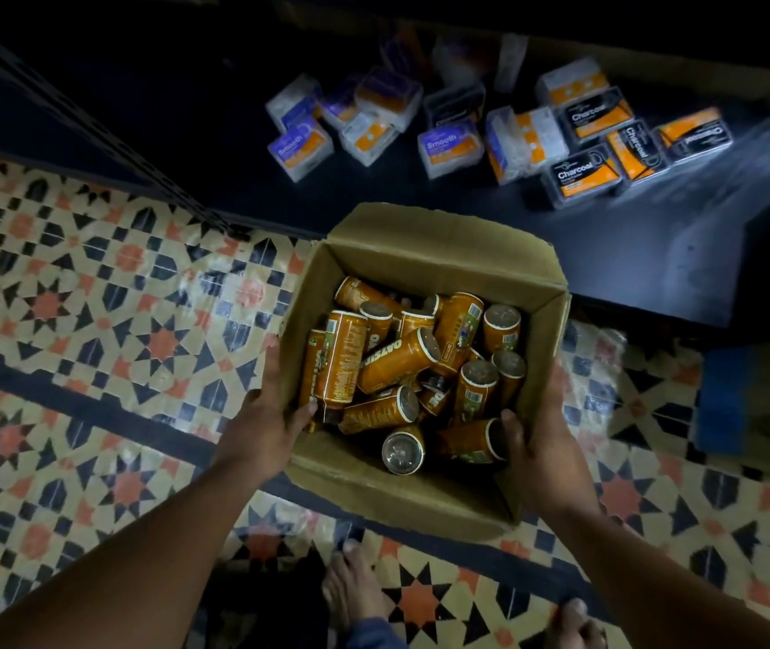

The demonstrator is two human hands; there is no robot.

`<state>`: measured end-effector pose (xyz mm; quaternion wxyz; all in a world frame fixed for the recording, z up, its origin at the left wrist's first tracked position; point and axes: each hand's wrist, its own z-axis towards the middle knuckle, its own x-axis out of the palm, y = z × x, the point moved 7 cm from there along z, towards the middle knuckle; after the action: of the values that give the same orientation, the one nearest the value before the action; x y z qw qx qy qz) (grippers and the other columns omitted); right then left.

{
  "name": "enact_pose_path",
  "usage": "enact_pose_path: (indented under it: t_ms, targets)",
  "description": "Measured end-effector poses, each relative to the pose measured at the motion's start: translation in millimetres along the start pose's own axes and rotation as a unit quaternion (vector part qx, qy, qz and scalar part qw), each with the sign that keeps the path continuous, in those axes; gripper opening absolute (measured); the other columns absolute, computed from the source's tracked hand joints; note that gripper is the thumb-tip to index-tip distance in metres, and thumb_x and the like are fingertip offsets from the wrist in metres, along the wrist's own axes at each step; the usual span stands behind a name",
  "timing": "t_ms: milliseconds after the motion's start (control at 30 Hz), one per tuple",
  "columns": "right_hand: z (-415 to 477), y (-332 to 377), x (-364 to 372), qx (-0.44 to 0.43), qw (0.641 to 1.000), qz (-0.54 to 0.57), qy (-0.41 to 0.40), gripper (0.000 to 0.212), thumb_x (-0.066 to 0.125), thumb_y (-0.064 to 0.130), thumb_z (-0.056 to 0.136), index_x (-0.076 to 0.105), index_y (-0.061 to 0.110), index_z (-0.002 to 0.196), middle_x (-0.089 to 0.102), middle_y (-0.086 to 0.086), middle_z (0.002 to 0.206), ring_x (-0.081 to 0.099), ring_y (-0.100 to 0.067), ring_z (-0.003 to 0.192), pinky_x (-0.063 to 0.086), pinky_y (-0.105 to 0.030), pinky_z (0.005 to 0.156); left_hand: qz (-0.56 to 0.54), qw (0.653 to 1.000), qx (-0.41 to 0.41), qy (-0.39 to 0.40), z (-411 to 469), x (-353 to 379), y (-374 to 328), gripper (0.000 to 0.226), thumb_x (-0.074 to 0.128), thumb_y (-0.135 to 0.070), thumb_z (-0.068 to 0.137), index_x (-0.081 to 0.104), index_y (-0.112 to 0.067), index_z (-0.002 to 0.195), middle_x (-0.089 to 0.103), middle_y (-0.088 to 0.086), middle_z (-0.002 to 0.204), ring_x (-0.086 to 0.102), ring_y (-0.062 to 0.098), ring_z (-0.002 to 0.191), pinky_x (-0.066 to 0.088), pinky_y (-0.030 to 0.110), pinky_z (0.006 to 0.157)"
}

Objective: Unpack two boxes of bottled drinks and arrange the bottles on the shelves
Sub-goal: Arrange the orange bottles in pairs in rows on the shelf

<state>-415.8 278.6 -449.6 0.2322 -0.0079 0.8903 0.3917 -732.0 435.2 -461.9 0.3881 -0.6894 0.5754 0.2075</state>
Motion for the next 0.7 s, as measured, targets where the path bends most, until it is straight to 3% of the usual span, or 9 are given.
enact_pose_path:
  t_ms: [67,133,167,233,333,433,533,700]
  targets:
    - [0.0,-1.2,-3.1,-0.008,0.995,-0.097,-0.028,0.084,0.048,0.044,0.104,-0.021,0.062,0.149,0.003,0.001,0.172,0.025,-0.036,0.153,0.042,-0.056,0.112,0.02,1.0,-0.021,0.011,-0.3,-1.8,2.3,0.098,0.049,-0.064,0.094,-0.039,-0.061,0.136,0.033,0.024,0.155,0.055,0.042,0.124,0.051,0.056,0.095]
    - [-2.7,5.9,-5.3,-0.057,0.972,-0.215,-0.07,0.083,0.043,0.052,0.102,-0.021,0.05,0.155,-0.019,0.004,0.17,-0.008,-0.026,0.158,0.011,-0.054,0.126,0.105,0.991,0.022,-0.076,-4.9,-12.2,-6.6,0.095,0.048,-0.066,0.093,-0.024,-0.048,0.152,0.008,0.015,0.165,0.023,0.044,0.147,0.033,0.067,0.11]
    - [-4.2,16.5,-3.8,-0.101,0.959,-0.251,-0.083,0.08,0.042,0.053,0.102,-0.015,0.046,0.158,-0.02,0.003,0.17,-0.015,-0.021,0.157,0.002,-0.05,0.127,0.122,0.98,0.072,-0.139,-9.7,-20.9,-20.2,0.092,0.048,-0.064,0.093,-0.01,-0.037,0.16,0.007,0.013,0.166,0.018,0.043,0.148,0.031,0.067,0.112]
    - [-3.3,42.5,3.9,-0.182,0.946,-0.253,-0.093,0.072,0.045,0.053,0.101,0.01,0.038,0.162,-0.001,-0.001,0.172,-0.008,-0.015,0.157,0.004,-0.045,0.126,0.052,0.966,0.151,-0.205,-17.6,-35.3,-47.8,0.083,0.052,-0.058,0.095,0.012,-0.027,0.161,0.022,0.014,0.161,0.031,0.038,0.143,0.04,0.055,0.106]
    - [19.7,66.3,20.7,-0.191,0.965,-0.159,-0.078,0.066,0.057,0.049,0.099,0.03,0.035,0.157,0.032,0.005,0.164,0.024,-0.007,0.148,0.029,-0.035,0.117,-0.1,0.973,0.14,-0.156,-5.5,-29.3,-65.2,0.074,0.056,-0.054,0.095,0.022,-0.035,0.157,0.05,0.008,0.146,0.061,0.025,0.117,0.056,0.04,0.089]
    - [53.5,77.5,49.2,-0.169,0.973,-0.157,0.015,0.073,0.064,0.051,0.096,0.025,0.043,0.157,0.025,0.014,0.166,0.025,-0.008,0.149,0.031,-0.035,0.115,-0.079,0.984,0.098,-0.123,12.2,-12.1,-62.8,0.074,0.062,-0.058,0.09,0.031,-0.033,0.153,0.062,0.003,0.136,0.065,0.026,0.116,0.058,0.043,0.089]
    - [75.3,81.2,86.0,-0.197,0.939,-0.251,0.124,0.087,0.069,0.051,0.093,0.014,0.047,0.16,0.012,0.017,0.169,0.013,-0.011,0.154,0.027,-0.04,0.117,-0.058,0.994,0.042,-0.085,24.1,4.6,-47.2,0.085,0.074,-0.055,0.083,0.03,-0.033,0.152,0.062,0.005,0.137,0.062,0.033,0.12,0.055,0.045,0.092]
    - [95.7,80.8,101.9,-0.22,0.885,-0.389,0.132,0.09,0.072,0.051,0.089,0.022,0.032,0.162,0.033,0.001,0.157,0.031,-0.024,0.141,0.037,-0.046,0.113,-0.066,0.995,0.04,-0.069,26.7,12.1,-44.8,0.077,0.075,-0.045,0.086,0.036,-0.028,0.151,0.055,0.003,0.142,0.055,0.031,0.127,0.049,0.044,0.096]
